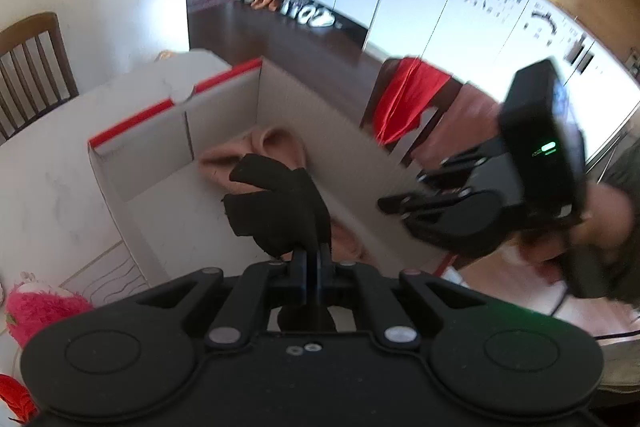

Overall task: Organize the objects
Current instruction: 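Carry the black glove into the shoebox beside the scarf with the left gripper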

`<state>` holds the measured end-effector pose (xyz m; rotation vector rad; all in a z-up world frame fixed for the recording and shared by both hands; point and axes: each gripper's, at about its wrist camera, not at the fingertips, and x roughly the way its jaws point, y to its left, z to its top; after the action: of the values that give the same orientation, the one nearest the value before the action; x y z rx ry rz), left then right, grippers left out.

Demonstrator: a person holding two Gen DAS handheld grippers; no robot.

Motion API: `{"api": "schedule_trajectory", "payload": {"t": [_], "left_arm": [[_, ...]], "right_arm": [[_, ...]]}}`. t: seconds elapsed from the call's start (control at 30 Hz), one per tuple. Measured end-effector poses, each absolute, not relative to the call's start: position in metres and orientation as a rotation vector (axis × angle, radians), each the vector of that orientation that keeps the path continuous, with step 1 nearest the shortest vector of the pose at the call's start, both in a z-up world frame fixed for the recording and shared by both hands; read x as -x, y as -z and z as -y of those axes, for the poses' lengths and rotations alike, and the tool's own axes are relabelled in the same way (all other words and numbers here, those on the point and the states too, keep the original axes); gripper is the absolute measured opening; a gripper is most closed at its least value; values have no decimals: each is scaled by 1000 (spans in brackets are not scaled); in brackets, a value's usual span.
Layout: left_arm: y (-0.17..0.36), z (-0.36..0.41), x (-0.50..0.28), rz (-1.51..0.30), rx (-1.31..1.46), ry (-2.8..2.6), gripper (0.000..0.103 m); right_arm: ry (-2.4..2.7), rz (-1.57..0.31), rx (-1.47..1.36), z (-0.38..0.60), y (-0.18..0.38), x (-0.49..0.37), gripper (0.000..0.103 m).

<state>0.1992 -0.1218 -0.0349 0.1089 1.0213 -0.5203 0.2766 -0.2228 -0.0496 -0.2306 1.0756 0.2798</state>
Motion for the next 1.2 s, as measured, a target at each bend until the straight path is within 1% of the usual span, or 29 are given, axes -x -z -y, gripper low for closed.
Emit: {"api": "schedule_trajectory", "payload": {"t": [0.5, 0.7, 0.8, 0.93, 1.03, 1.1, 1.17, 1.2], "left_arm": [[91, 142, -230, -1183, -329, 411, 3], [107, 148, -237, -1238, -352, 411, 5], [112, 150, -239, -1250, -359, 409, 8], [117, 151, -242, -1262, -354, 403, 16], [119, 151, -242, -1265, -352, 403, 17], [119, 150, -242, -1262, -346, 405, 21], [119, 149, -242, -1253, -339, 400, 34], [118, 148, -242, -1247, -338, 397, 37]], "right_arm": [[-292, -1084, 213, 224, 48, -276, 5], [-292, -1085, 212, 224, 48, -276, 5], [-291, -1085, 210, 224, 48, -276, 5], [-292, -1085, 211, 224, 48, -276, 5], [-292, -1086, 209, 224, 48, -276, 5], [-292, -1085, 212, 223, 48, -276, 5], [-292, -1085, 210, 223, 48, -276, 5], [-293, -1085, 212, 223, 48, -276, 5]]}}
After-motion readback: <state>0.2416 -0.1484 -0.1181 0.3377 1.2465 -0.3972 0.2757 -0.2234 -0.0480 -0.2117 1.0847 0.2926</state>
